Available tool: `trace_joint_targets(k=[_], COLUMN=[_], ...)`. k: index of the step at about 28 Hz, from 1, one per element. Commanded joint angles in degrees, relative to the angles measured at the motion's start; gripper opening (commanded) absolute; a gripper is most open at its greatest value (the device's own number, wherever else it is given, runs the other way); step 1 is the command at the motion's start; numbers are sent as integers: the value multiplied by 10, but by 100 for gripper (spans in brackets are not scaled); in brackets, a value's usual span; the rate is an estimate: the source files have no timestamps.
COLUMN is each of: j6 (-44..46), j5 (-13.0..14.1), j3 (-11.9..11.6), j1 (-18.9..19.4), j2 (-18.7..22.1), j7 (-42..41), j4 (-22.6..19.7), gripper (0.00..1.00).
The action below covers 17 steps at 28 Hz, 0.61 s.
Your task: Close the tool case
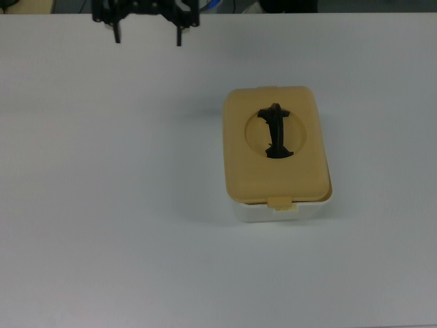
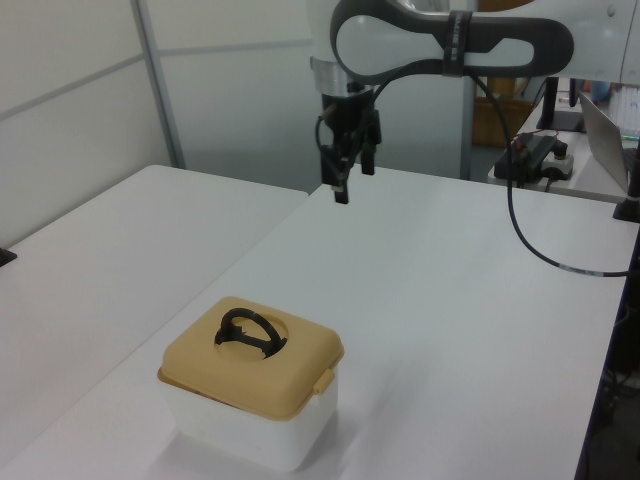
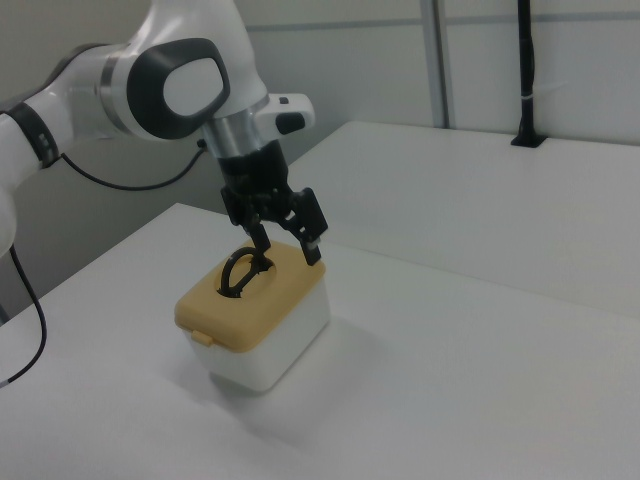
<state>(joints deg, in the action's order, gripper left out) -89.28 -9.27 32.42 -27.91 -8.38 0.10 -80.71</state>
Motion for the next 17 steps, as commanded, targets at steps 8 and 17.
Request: trace_joint_targets(k=[8, 17], j6=[-22, -17], j5=[29, 29], j3=[-6, -6], j1=[-81, -93], j2=[49, 49], j7=[-76, -78], j4=[-63, -62], gripper=[100, 100])
